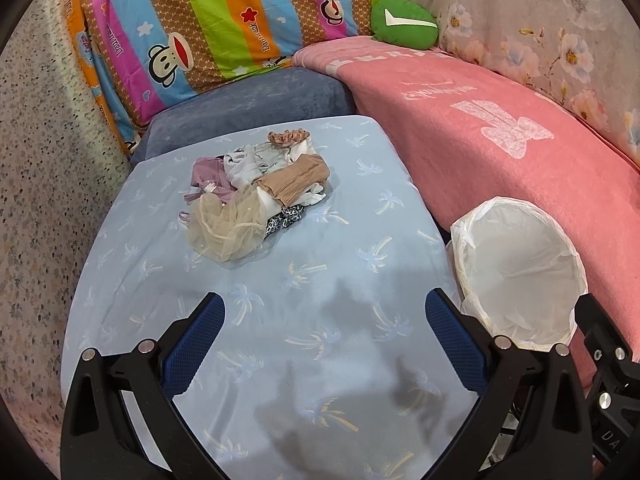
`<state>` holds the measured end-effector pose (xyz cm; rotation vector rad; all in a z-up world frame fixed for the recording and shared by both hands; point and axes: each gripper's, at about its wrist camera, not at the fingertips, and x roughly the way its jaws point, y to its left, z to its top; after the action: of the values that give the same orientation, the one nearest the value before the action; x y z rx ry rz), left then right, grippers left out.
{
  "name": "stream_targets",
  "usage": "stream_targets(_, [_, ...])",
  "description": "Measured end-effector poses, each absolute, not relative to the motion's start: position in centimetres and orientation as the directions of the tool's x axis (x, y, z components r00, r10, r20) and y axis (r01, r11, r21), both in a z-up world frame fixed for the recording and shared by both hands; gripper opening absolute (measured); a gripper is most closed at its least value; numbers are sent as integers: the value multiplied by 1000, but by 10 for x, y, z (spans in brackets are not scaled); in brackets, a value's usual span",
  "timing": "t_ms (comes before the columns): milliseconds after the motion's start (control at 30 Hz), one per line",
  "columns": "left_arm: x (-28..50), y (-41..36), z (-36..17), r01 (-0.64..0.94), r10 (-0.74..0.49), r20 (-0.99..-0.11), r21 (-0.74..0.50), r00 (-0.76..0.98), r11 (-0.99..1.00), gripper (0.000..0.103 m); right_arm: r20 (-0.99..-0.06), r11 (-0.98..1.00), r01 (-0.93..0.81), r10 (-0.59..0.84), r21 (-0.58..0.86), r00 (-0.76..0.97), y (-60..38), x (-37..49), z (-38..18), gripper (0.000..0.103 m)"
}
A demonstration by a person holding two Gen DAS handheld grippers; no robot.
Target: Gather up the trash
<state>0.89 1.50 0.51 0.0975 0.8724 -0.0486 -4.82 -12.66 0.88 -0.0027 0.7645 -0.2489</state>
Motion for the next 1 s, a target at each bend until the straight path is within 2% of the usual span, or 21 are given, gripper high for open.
stream_targets(733, [41,68,-10,47,-16,-777,18,629,999,96,-688,973,204,-221,-108,692,-82,-4,0,97])
stream_targets(1000, [70,107,-29,29,-22,-791,-5,612,1000,96,-706,981,187,-171,-56,687,-58,28,-14,97])
